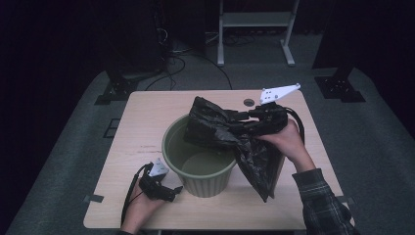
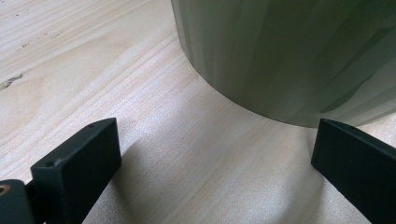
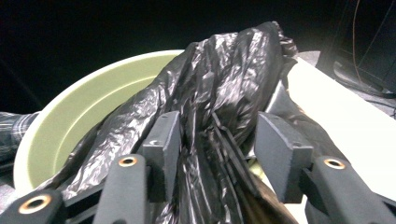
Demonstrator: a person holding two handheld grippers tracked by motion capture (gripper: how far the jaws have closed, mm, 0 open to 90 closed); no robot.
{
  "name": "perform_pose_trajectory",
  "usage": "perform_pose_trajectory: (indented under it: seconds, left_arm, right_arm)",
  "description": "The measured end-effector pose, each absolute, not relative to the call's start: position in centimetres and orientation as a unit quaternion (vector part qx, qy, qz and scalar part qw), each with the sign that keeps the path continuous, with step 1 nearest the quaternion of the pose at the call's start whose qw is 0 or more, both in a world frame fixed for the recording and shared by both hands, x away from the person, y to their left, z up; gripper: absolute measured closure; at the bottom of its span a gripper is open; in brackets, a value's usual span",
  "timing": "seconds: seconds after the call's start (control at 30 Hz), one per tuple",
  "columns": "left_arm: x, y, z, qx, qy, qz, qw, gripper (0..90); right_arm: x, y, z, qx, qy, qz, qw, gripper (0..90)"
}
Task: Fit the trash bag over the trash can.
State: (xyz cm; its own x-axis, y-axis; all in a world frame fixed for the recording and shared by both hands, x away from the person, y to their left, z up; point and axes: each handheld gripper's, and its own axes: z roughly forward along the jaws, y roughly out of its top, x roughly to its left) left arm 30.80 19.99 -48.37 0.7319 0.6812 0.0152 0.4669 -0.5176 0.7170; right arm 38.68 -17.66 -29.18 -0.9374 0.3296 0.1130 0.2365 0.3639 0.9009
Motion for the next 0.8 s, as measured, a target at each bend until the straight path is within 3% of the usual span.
perform_pose_trajectory:
  seconds: [0.47,0.5,0.53,0.57,0.6,0.63,0.67,0.8]
  left_arm:
    - [30.8,20.0,-48.4,0.858,0.334,0.149,0.360,0.1]
    - [30.8,20.0,-48.4,0.858,0.334,0.149,0.360,0.1]
    - [30.8,20.0,-48.4,0.858,0.334,0.149,0.360,0.1]
    - [30.8,20.0,-48.4,0.858,0.334,0.149,0.360,0.1]
    - [30.8,20.0,-48.4,0.858,0.334,0.149,0.360,0.0]
    - [30.8,20.0,-48.4,0.858,0.334,0.149,0.360,0.1]
    - [30.8,20.0,-48.4,0.858,0.334,0.149,0.360,0.1]
    - [30.8,20.0,-48.4,0.858,0.334,0.149,0.359,0.1]
  right_arm:
    - [42.9,-15.3,-30.0,0.199,0.829,0.522,0.032,47.0]
    - [43.1,-15.2,-30.0,0.200,0.831,0.517,0.034,51.6]
    - [43.1,-15.0,-30.0,0.194,0.837,0.511,0.033,69.9]
    - [43.1,-15.0,-30.0,0.194,0.837,0.511,0.033,69.9]
    - [42.8,-14.9,-30.0,0.186,0.838,0.511,0.042,82.4]
    - [42.8,-14.9,-30.0,0.186,0.838,0.511,0.042,82.4]
    - [42.5,-15.0,-29.9,0.178,0.839,0.513,0.036,88.5]
    - [41.9,-14.9,-30.0,0.154,0.849,0.505,0.000,90.0]
